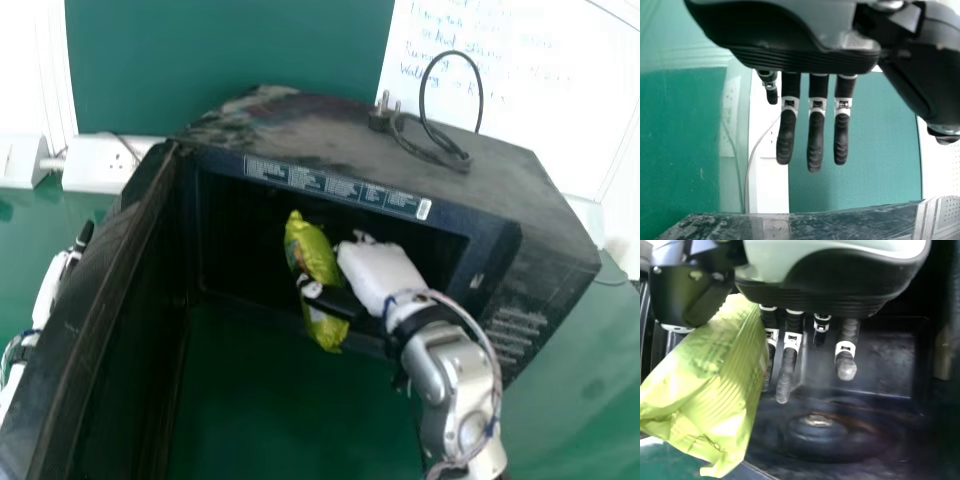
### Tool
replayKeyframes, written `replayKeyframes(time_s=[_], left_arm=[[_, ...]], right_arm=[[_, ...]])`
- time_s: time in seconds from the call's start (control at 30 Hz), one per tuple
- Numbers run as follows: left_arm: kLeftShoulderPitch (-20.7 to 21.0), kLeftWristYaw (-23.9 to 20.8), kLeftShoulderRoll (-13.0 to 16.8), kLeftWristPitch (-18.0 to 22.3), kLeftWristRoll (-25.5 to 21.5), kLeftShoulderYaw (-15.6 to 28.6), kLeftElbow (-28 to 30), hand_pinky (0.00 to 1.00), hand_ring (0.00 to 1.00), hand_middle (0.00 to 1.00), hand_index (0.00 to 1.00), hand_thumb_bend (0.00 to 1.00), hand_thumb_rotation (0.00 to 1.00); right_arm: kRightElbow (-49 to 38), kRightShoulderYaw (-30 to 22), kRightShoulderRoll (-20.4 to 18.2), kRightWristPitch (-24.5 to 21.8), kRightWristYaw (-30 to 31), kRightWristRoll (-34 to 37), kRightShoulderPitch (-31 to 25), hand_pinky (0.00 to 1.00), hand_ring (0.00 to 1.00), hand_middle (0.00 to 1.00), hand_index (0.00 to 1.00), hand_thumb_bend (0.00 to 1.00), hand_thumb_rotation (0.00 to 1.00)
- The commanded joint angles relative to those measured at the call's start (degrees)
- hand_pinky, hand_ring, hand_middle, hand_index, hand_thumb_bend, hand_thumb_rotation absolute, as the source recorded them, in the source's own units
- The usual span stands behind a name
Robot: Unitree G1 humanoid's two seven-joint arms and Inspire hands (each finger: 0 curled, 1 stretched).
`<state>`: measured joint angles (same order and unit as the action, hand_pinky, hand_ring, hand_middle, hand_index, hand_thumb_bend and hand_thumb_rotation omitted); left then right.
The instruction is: Put biscuit inside oven
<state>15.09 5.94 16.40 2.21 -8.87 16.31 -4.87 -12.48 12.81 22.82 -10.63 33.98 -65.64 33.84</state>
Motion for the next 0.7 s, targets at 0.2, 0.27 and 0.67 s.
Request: replayKeyframes(time_s=[0.2, 0.27, 0.67], left_arm=[[-0.4, 0.4, -0.2, 0.4, 0.2, -0.4, 0.4, 0.23, 0.29, 0.38, 0.48, 0.52, 0.06], [-0.3, 0.3, -0.1, 0.7, 0.4, -0.4, 0.0, 0.23, 0.29, 0.38, 0.48, 0.52, 0.06], [-0.9, -0.1, -0.3, -1.2, 0.3, -0.4, 2.2, 0.23, 0.29, 0.39, 0.48, 0.52, 0.06]], right_arm=[[7.2, 3.6, -1.1, 0.5, -9.8, -0.5, 3.6, 0.08, 0.15, 0.47, 0.49, 0.53, 0.00], [9.5, 4.5, -1.1, 0.8, -11.2, -0.2, 4.7, 0.09, 0.15, 0.47, 0.49, 0.53, 0.00], [29.5, 8.9, -0.6, 2.6, -24.4, -0.8, 15.5, 0.09, 0.16, 0.47, 0.49, 0.53, 0.00]])
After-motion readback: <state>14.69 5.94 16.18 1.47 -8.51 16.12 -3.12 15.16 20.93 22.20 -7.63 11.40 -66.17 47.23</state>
